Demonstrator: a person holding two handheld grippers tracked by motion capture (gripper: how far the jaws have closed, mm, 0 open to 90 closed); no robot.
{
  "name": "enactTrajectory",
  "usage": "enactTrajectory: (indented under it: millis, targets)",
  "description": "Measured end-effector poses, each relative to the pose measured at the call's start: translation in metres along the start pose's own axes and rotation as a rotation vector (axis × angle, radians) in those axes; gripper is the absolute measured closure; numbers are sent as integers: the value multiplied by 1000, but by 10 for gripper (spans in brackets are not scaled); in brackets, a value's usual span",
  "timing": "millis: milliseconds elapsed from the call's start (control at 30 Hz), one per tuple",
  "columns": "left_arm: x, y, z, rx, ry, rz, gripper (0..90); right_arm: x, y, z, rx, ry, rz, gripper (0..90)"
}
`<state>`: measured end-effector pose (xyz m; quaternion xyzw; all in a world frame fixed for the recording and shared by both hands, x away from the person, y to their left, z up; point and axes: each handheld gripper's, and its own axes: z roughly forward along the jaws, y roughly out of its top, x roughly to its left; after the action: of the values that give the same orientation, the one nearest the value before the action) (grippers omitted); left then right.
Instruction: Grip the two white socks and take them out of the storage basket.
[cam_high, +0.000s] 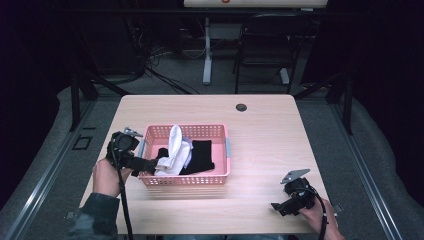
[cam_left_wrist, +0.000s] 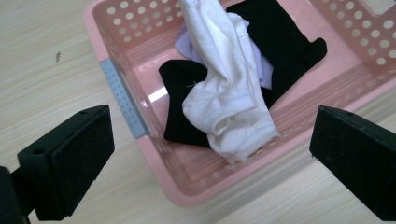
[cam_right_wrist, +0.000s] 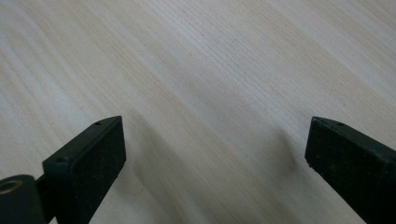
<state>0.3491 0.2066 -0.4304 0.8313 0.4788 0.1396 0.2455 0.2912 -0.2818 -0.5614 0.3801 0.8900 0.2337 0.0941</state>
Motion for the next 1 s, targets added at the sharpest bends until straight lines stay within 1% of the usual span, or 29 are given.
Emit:
enactTrajectory:
  millis: [33,67,100,133,167,200,233,267,300,333,367,400,433,467,500,567,600,633,667,700,733,767,800,833,867,933,1000]
  targets:
    - [0,4,3,8,-9,2,0,0,0,-2,11,-17,-13,44]
    - [0,10,9,30,-17,7,0,2,-1,-2,-5,-8,-2,44]
    - [0,13,13,40,-23,7,0,3,-1,-2,-7,-3,-2,44]
    - [0,13,13,40,-23,7,0,3,-1,-2,-7,-3,-2,44]
    - [1,17,16,48,-28,8,0,3,-1,-2,-11,-10,-5,44]
    - [1,20,21,63,-41,5,0,4,-1,-2,-7,-17,-10,44]
    - [2,23,26,78,-45,6,0,4,-1,-1,-3,-12,-12,44]
    - [3,28,34,95,-60,5,0,4,0,-1,5,0,-7,44]
    - [3,28,34,95,-60,5,1,4,0,-1,5,0,-7,44]
    - [3,32,40,109,-70,4,1,4,0,-1,0,-4,-4,44]
    - [4,35,45,117,-73,4,1,3,0,-1,6,-8,-14,44]
    - [4,38,49,127,-76,6,0,3,-1,-1,4,-13,-12,44]
    - [3,41,54,134,-86,5,1,3,-1,-1,-1,-14,-7,44]
    - [3,44,57,139,-96,2,1,3,0,-1,8,-6,-7,44]
    - [3,47,61,145,-98,-2,7,3,0,-1,11,-12,-10,44]
    - [2,53,69,164,-128,-17,7,4,0,-1,3,-2,-13,44]
    - [1,55,72,170,-130,-16,12,4,1,-1,2,-12,-24,44]
    - [0,58,77,183,-127,-15,20,4,1,-1,-6,-9,-27,44]
    - [-1,60,85,197,-122,-20,35,4,2,-2,-12,-1,-32,45]
    - [-1,61,90,205,-127,-25,50,5,2,-1,-15,0,-29,45]
    - [-1,61,90,205,-127,-25,72,5,2,-1,-15,0,-29,45]
    - [-1,62,96,214,-142,-34,72,4,2,-2,-8,-7,-31,45]
    - [-1,62,104,223,-147,-52,124,4,1,-3,-13,-1,-29,45]
    - [0,62,107,231,-152,-55,156,3,0,-3,-12,-2,-30,45]
    - [0,62,107,231,-152,-55,164,3,0,-4,-5,-11,-35,45]
    - [3,63,111,233,-158,-69,177,3,0,-4,-5,-7,-32,45]
    - [5,63,114,242,-166,-69,291,2,0,-2,-12,-10,-26,45]
